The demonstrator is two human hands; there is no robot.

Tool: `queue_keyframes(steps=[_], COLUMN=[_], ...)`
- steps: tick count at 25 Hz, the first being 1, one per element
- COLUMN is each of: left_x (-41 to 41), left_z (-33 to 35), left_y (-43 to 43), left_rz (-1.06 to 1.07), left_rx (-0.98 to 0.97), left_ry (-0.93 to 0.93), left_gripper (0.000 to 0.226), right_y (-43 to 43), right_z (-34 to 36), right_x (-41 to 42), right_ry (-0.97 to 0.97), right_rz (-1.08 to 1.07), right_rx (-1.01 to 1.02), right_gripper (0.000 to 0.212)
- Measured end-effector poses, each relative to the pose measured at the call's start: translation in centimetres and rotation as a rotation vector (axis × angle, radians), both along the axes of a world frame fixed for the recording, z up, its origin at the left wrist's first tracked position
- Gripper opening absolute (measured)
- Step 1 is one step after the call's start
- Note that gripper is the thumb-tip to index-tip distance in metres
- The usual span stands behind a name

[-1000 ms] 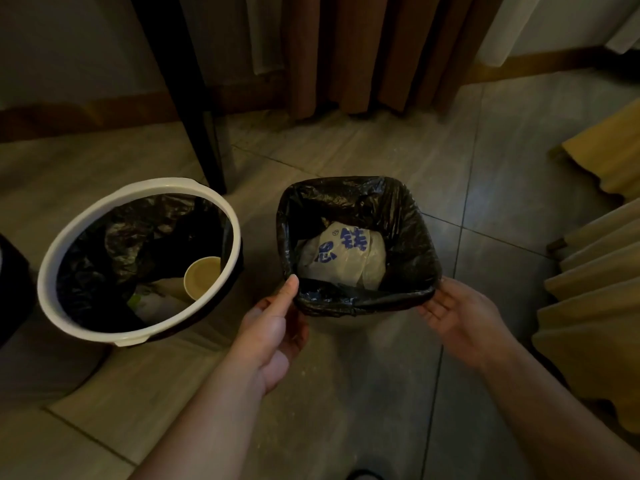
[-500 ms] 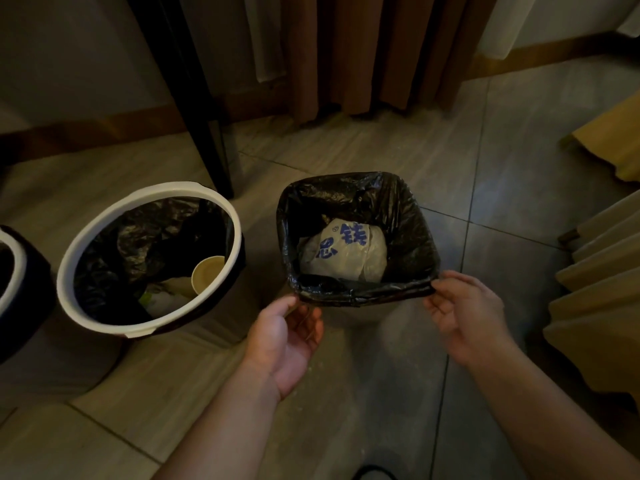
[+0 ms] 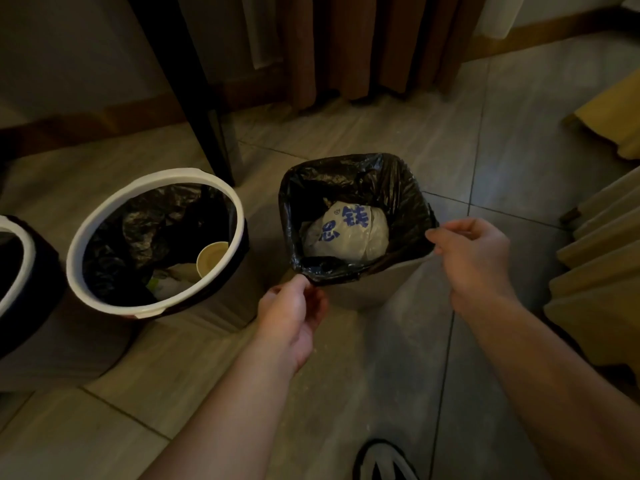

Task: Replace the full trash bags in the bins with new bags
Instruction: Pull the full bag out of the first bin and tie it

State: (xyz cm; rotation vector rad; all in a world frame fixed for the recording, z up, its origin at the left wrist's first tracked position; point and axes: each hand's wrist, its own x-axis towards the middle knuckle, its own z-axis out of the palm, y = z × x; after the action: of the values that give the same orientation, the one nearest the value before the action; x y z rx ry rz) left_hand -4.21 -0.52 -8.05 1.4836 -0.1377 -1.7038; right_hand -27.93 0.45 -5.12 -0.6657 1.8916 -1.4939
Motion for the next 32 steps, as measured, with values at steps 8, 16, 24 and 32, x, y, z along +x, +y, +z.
queue_keyframes(steps=[8, 16, 24, 32], left_x=[1.4, 1.5, -0.4, -1.3], left_z=[1.7, 3.5, 5.8, 5.1], left_y=[-0.3, -3.7, -11.2, -16.6], left_rz=[-0.032, -0.196, -0.843, -0.855], left_rx=[-0.218, -0.266, -0.584, -0.385], left_ry=[-0.205, -0.224, -1.347, -1.101], left_gripper=[0.009, 0.021, 0.046, 0.055], right_y=[-0.1, -6.4, -14.1, -14.7], right_z=[-1.5, 0.2, -1.6, -2.4], right_x=[-0.3, -3.9, -4.7, -6.3], right_ry=[0.148, 0.067, -0.032, -0.358], right_rz=[0.133, 0.175, 0.303, 0.101], right_rx=[0.046, 0.129, 0.399, 0.225], right_gripper=[0.017, 0.019, 0.025, 0.022])
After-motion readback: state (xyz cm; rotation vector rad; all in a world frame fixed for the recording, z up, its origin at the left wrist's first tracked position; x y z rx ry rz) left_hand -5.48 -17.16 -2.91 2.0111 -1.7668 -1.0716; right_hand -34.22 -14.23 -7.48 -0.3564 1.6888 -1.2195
